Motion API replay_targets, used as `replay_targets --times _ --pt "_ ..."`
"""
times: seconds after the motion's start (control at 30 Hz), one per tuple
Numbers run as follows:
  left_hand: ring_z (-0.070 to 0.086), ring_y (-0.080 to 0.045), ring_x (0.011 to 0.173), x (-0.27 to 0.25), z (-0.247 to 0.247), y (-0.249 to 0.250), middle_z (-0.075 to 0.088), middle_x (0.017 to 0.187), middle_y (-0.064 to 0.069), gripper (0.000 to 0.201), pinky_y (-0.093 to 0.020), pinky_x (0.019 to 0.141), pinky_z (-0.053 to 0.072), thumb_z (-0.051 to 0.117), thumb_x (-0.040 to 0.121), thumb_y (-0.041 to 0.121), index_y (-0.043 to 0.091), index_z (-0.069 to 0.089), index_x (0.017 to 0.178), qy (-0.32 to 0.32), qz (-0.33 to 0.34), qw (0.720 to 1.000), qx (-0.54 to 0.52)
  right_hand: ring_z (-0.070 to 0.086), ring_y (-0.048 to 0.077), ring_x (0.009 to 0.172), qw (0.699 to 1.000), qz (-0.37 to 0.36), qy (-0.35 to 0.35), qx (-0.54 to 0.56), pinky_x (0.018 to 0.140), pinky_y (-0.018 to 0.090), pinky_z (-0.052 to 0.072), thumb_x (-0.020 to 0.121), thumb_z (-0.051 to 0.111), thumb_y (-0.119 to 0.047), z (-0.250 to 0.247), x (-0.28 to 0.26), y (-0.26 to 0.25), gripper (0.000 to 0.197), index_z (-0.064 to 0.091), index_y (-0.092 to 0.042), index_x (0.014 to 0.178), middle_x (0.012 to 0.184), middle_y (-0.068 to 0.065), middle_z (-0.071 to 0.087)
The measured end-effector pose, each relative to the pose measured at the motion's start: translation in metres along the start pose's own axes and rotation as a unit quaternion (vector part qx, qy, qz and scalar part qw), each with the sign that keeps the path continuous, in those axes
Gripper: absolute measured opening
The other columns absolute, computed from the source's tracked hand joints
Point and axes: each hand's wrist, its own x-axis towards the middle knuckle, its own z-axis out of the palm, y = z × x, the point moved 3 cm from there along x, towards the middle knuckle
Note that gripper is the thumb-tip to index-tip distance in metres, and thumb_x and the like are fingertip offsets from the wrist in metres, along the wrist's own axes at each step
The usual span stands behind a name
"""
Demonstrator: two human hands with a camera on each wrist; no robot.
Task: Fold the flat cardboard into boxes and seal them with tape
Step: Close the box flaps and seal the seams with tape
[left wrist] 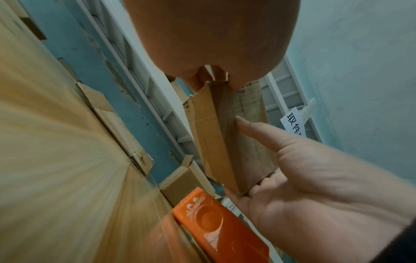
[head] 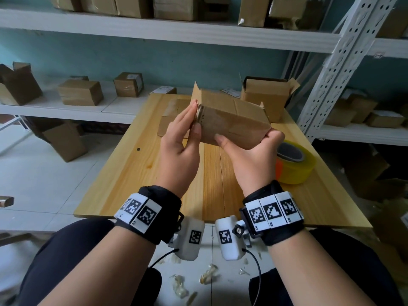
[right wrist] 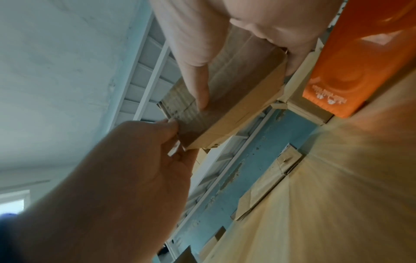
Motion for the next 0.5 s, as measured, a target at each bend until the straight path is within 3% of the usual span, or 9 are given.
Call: replay_targets --times 0.13,0.27,0.4,0.5 --pt "0.052 -0.024 0.145 -0.0027 0.0041 0.0041 0.054 0.157 -0.005 0.056 -0.053 0.111 0.052 0.068 0.101 0.010 0.008 0.052 0.155 -0.027 0.024 0.999 0.024 0.057 -0.009 0.099 0.999 -0.020 0.026 0.003 0.073 -0.001 0.047 0.068 0.098 -0.034 -0.0062 0.0031 -0.0016 0.080 0.040 -0.019 0.121 0.116 -0.011 0.057" --pt "0.050 -0.025 0.145 -0.0025 0.0038 -0.0001 0.052 0.155 -0.006 0.069 -0.052 0.110 0.052 0.073 0.099 0.022 0.010 0.043 0.160 -0.005 0.013 0.999 0.050 0.072 0.001 0.101 0.999 -0.034 0.041 0.000 0.083 0.019 0.060 0.078 0.092 -0.032 -0.0074 0.0045 -0.0008 0.055 0.054 -0.021 0.116 0.112 -0.008 0.073" --pt "0.042 -0.023 0.151 -0.0025 0.0031 -0.0019 0.045 0.160 -0.006 0.092 -0.050 0.120 0.044 0.081 0.094 0.035 0.012 0.029 0.166 0.021 -0.028 0.999 0.033 0.072 -0.007 0.099 0.999 -0.037 0.009 -0.005 0.081 0.009 0.053 0.093 0.079 -0.017 -0.0063 0.0055 0.0002 0.028 0.064 -0.015 0.116 0.108 -0.010 0.077" --pt "0.039 -0.017 0.152 -0.0041 0.0015 -0.0035 0.040 0.160 -0.003 0.107 -0.047 0.121 0.043 0.087 0.087 0.044 0.016 0.022 0.166 0.050 -0.057 0.997 0.030 0.067 -0.011 0.104 0.998 -0.050 -0.029 -0.024 0.083 0.003 0.048 0.100 0.069 -0.013 -0.0032 0.0038 -0.0003 0.020 0.066 -0.014 0.119 0.115 -0.010 0.076"
